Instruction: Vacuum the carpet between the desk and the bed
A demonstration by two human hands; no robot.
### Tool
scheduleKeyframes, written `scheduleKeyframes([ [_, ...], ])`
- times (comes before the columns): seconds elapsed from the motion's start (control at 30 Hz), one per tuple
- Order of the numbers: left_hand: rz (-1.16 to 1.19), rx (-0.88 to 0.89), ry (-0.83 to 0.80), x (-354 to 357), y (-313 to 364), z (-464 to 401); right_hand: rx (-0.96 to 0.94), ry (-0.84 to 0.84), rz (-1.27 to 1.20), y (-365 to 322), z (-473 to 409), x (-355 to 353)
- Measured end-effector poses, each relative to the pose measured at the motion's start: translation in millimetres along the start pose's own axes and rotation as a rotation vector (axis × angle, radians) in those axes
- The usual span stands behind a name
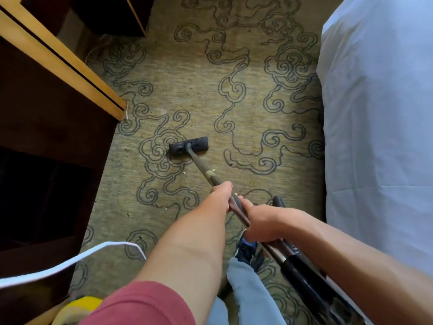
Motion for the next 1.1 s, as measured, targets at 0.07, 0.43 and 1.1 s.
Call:
scheduleKeyframes([
  [0.07, 0.003, -0.006, -0.030, -7.9, -9.2, 23.9, 0.008, 0.001, -0.011, -4.3, 4.4, 14.9],
  [0.43, 0.006, -0.129, -0.164, -68.6, -67.4, 69.4, 0.046, -0.014, -0.051, -62.9, 45.0, 77.6],
  [1.1, 0.078, -0.192, -0.247, -16.8, -260.3, 140.1, 0.128, 0.017, 0.107, 11.5, 133.4, 240.6],
])
Point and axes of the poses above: each hand's wrist, its own z-axis away from the middle knuckle, its own x-axis out of the palm, y = z × x, the point moved 6 cm from there along -z, towards the middle knuckle, and after that the axes turned 15 degrees about z, right-handed, at the moved point
